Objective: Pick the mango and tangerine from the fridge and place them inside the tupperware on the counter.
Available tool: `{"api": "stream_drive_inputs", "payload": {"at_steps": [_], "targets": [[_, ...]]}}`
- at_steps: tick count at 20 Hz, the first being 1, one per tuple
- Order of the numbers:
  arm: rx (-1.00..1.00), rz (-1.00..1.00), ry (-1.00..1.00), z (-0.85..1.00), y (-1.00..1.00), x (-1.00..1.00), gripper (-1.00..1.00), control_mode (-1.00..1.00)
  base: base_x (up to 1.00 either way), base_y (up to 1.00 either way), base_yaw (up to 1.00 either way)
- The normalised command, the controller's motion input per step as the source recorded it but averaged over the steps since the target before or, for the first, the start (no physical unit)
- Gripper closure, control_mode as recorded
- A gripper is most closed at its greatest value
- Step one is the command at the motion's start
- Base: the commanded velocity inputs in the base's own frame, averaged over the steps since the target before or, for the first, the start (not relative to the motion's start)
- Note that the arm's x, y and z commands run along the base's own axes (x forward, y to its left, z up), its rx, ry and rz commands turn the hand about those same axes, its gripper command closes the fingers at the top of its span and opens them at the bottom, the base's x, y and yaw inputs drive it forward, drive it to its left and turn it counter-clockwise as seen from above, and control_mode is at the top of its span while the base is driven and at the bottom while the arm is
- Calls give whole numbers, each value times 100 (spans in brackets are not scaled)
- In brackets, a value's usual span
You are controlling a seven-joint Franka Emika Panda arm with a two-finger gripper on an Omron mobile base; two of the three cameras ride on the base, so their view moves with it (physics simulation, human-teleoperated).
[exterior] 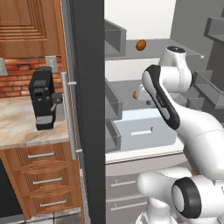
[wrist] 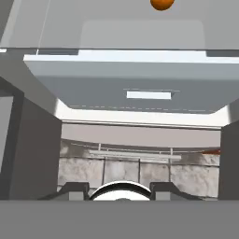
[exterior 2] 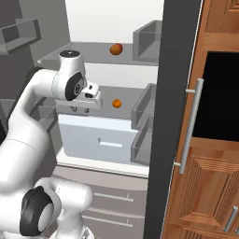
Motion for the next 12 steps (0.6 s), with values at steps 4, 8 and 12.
{"api": "stream_drive_inputs", "payload": {"at_steps": [4, 8, 12], "targets": [[0, -1, 0, 0, 0, -19, -100, -100, 0, 0, 0], [0, -3, -9, 0, 0, -36, -100, -100, 0, 0, 0], [-3, -9, -22, -1, -22, -11, -100, -100, 0, 0, 0]]}}
